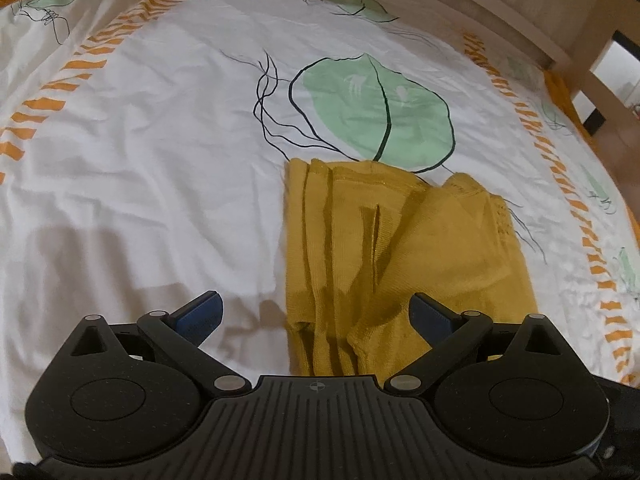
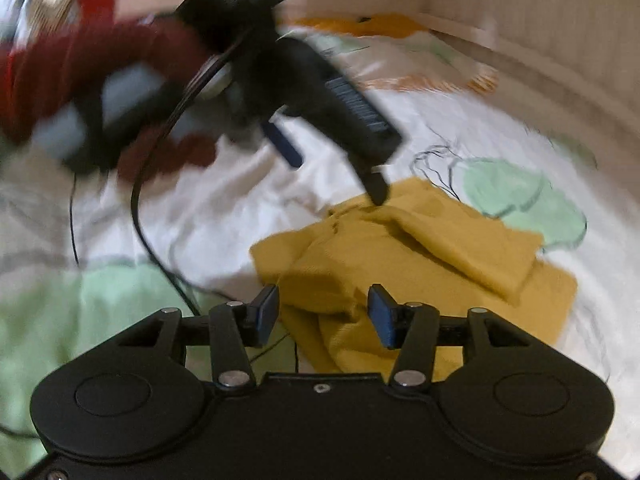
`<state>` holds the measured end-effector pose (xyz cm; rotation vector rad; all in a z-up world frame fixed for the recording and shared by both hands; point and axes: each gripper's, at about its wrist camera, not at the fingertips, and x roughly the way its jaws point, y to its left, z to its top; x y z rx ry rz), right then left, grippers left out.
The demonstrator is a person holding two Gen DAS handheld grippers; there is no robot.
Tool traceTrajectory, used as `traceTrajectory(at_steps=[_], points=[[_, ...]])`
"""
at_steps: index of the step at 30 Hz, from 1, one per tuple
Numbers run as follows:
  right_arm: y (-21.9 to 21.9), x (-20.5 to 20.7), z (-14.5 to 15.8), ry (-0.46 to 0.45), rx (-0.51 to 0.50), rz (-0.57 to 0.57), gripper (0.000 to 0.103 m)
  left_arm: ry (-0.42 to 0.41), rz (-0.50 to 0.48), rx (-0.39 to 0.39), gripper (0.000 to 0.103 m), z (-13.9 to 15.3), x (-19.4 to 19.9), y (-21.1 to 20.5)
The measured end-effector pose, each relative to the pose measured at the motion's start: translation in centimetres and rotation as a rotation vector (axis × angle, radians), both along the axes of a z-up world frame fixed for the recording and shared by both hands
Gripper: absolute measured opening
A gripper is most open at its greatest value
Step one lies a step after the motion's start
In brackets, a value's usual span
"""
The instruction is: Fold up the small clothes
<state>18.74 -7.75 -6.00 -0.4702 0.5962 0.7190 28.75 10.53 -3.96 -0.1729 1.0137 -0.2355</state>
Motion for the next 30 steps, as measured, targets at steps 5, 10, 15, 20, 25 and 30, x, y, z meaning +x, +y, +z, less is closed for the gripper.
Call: traceTrajectory(at_steps=[5, 10, 15, 20, 25, 30], points=[[1.7, -0.5, -1.2, -0.101, -0.161, 0.084, 0.056, -0.002, -0.003, -0.005, 0.1, 0.1, 0.0, 0.2], [2.2, 0.2, -1.3, -0.116, -0.147, 0.1, 0.043, -0.005, 0.001, -0.009, 0.1, 0.3, -0.2, 0.2], [1.5, 2.6, -0.8, -0.002, -0.013, 0.007, 0.012, -0.01, 0.005, -0.014, 0.1, 0.5, -0.2, 0.3], [-3.0, 5.6, 0.4, 0.301, 0.462, -0.171, 0.011, -0.012, 0.016, -0.022, 0.1, 0.7, -0.2, 0.8], [-3.6, 6.4, -2.0, 0.53, 0.713, -0.227, 0.012, -0.023, 0.025, -0.017, 0.1, 1.0, -0.2, 1.0], [-2.2, 6.2, -4.6, 0.554, 0.66, -0.26, 0.023, -0.016, 0.003, 0.012, 0.1, 0.5, -0.3, 0.5]])
